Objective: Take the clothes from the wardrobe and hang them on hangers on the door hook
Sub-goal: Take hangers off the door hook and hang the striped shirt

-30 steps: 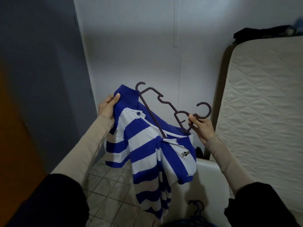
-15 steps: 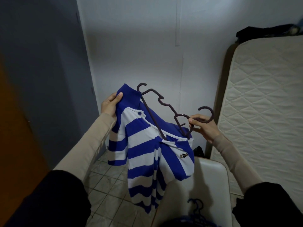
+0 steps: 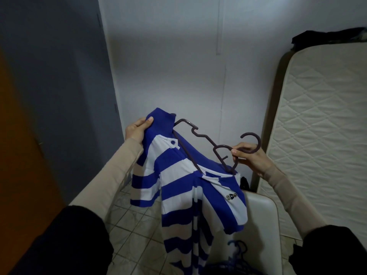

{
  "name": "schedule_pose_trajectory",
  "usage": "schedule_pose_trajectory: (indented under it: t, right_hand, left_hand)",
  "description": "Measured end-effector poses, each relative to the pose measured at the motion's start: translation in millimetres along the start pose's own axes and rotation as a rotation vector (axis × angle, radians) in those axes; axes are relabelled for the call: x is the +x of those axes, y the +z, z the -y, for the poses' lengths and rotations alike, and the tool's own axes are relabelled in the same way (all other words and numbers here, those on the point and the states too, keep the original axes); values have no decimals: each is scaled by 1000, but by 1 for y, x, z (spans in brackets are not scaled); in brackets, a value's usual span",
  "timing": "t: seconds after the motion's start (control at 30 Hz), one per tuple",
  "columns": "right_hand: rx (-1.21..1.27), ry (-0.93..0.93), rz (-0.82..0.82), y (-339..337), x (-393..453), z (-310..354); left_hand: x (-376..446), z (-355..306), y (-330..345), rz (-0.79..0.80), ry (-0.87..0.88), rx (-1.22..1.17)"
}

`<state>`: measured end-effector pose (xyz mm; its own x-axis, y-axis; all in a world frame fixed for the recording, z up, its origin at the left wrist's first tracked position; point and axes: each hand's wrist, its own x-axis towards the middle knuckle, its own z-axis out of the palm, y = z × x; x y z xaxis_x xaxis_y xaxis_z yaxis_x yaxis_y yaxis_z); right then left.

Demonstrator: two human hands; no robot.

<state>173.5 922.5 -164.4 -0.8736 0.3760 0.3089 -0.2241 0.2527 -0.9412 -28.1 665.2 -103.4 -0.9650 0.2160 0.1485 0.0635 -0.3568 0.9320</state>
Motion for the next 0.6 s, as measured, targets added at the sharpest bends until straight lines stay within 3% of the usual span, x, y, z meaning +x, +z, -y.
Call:
schedule_pose_trajectory:
  t: [0.13,0.6]
  right_hand:
    - [-2,0,22,-5,-4,-6]
    - [-349,52,292,-2,-2,-10]
  left_hand:
    - [-2,4,2,25,-4,99]
    - [-26,29,33,376,21,340]
